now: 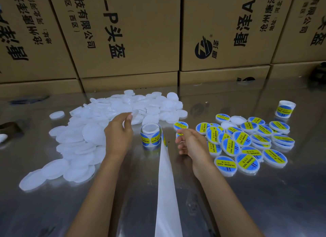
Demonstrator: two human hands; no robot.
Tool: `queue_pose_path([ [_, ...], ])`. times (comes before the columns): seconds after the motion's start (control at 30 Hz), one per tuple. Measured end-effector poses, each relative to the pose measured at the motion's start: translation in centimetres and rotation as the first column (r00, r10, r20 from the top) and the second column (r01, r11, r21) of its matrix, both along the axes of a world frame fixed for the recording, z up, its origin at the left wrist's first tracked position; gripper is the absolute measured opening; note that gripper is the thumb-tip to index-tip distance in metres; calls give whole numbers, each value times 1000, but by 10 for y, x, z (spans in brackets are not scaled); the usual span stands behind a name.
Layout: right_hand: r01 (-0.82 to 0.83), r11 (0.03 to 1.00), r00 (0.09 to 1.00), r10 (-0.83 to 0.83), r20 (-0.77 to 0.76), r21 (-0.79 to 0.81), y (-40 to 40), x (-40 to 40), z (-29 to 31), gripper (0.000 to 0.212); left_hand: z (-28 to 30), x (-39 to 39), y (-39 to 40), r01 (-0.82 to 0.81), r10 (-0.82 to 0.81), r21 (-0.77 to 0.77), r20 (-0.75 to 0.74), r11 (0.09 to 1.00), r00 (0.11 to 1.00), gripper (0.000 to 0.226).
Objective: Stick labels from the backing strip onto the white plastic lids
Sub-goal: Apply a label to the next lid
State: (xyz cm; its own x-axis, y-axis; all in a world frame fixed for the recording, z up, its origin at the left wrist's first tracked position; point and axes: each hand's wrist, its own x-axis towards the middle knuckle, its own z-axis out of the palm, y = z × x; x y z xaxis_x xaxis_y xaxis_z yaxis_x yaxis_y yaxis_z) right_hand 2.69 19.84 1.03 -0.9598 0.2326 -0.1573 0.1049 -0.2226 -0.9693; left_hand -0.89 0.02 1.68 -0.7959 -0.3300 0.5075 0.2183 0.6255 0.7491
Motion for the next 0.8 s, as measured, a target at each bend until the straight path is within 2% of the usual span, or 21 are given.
queue_pose_path([
  [0.07, -36, 998, 999, 35, -13, -41, -1, 1, 2, 20, 9, 6, 8, 129, -121, 78, -94, 989, 988, 26],
  [0.17, -165, 970, 986, 159, -50, -176, -1, 3, 8, 44, 18, 15, 27, 362, -350, 51, -160, 931, 923, 27],
  [0.27, -277, 923, 961, 257, -106, -266, 1, 5, 10, 58, 15, 23, 45, 474, -514, -271, -102, 838, 851, 44],
  [0.33, -264, 907, 962, 224, -154, -328, 3, 6, 11, 47, 10, 25, 54, 499, -552, -402, -20, 768, 834, 49],
  [0.37, -234, 906, 969, 187, -163, -354, 4, 5, 11, 39, 8, 26, 59, 510, -555, -403, 6, 760, 832, 45],
  [0.43, -201, 906, 975, 148, -166, -371, 5, 5, 12, 34, 7, 30, 67, 528, -552, -276, -13, 803, 834, 37],
  [0.5, -213, 910, 971, 157, -179, -355, 6, 5, 11, 34, 10, 36, 74, 550, -548, 60, -38, 833, 835, 40],
  [0.57, -256, 916, 957, 195, -215, -308, 5, 5, 9, 32, 15, 38, 77, 548, -578, 350, -22, 760, 816, 41],
  [0.67, -318, 920, 931, 257, -259, -229, 2, 7, 8, 32, 19, 36, 74, 542, -618, 438, 41, 717, 785, 32],
  [0.73, -249, 962, 947, 218, -237, -112, -1, 7, 7, 33, 21, 36, 72, 513, -600, 480, 36, 712, 799, 27],
  [0.8, -122, 990, 967, 135, -217, 72, -3, 5, 3, 31, 23, 32, 69, 442, -533, 561, -2, 700, 846, 29],
])
